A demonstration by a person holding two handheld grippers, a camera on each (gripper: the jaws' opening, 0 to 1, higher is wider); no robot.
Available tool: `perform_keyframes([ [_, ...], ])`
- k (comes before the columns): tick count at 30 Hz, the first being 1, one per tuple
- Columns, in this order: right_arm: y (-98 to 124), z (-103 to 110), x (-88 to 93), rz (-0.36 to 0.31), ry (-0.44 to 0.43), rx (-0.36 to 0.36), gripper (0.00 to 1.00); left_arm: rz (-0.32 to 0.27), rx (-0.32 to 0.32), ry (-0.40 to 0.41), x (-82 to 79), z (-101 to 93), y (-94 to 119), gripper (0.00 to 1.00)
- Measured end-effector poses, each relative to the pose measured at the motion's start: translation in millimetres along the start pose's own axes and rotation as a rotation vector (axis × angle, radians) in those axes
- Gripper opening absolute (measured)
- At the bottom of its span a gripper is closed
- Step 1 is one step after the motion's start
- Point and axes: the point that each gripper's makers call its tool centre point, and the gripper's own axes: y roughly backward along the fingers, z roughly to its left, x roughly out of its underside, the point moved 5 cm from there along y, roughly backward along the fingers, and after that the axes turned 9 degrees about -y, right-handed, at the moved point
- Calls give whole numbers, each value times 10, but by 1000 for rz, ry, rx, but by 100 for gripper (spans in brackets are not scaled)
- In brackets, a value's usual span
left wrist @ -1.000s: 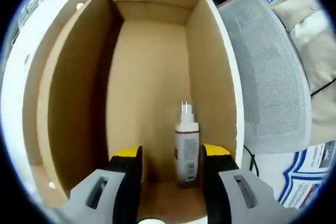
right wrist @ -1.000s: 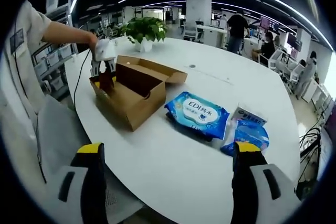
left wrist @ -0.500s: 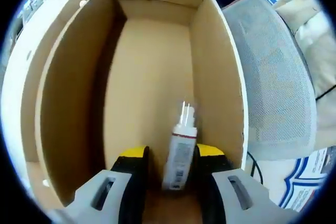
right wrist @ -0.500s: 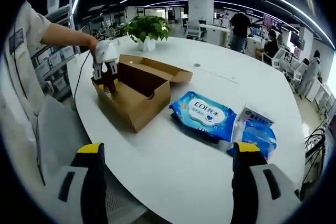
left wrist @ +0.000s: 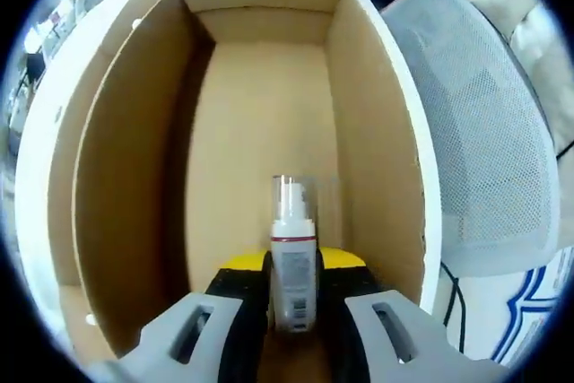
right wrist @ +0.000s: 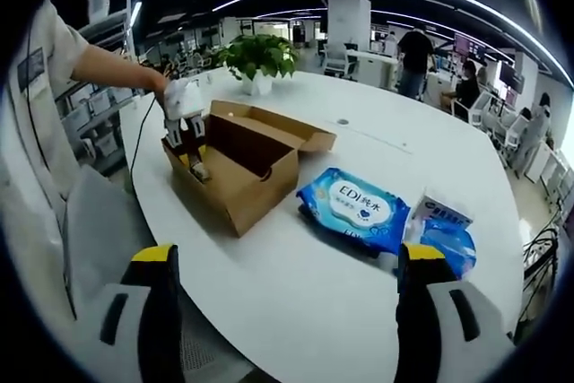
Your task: Operate the shoe box by opening the lid, removing the specified soft item, and placing it in the target area until the item is outside and the box remains undamaged.
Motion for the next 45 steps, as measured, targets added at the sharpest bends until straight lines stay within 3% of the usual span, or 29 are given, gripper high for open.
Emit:
perform_keyframes([
  [9, -10, 83, -41, -26, 18, -27, 91, -7, -46, 31, -34, -2, 79, 17],
  [16, -23, 137, -101, -51, 49, -47, 88, -50, -85, 43, -132, 12, 202, 17],
  [29, -58, 331, -199, -98, 154, -118, 71, -172, -153, 37, -567, -69, 483, 17],
  [45, -91, 517, -287, -138, 186, -184, 51, -351, -203, 11, -1038, -262, 779, 17],
])
